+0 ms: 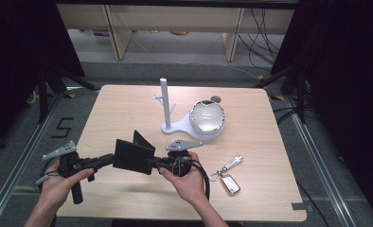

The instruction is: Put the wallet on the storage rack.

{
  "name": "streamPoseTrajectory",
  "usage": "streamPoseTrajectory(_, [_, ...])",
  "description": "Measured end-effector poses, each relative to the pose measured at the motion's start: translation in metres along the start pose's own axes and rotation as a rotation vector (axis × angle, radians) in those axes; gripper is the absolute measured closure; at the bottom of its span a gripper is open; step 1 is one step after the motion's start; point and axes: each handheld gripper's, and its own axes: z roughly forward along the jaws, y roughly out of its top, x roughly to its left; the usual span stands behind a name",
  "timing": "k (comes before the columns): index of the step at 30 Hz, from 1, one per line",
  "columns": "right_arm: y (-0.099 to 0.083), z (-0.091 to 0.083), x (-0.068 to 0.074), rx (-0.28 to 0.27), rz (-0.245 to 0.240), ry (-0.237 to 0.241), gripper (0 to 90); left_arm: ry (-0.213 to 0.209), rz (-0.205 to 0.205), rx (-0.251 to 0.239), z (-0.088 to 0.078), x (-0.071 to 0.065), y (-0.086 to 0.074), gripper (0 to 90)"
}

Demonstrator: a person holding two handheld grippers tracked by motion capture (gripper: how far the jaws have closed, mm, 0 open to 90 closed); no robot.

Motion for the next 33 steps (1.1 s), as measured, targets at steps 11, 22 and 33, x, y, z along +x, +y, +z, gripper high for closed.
streamPoseTrajectory(11, [0.014,-0.028,-0.011,0.15,-0.123,-0.172,83.4,0.078,0.107,-0.039,-0.005,-0.002,-0.002,59.2])
streamPoseTrajectory(22, [0.024,-0.061,-0.032,0.32,-0.276,-0.207,83.3,0.105,0.154,-0.039,0.0,0.0,-0.006,46.3])
streamPoseTrajectory(33, [0.05,-0.109,-0.051,0.542,-0.379,-0.307,82.7,0.151,0.174,-0.048,0.016,0.005,-0.015,44.4])
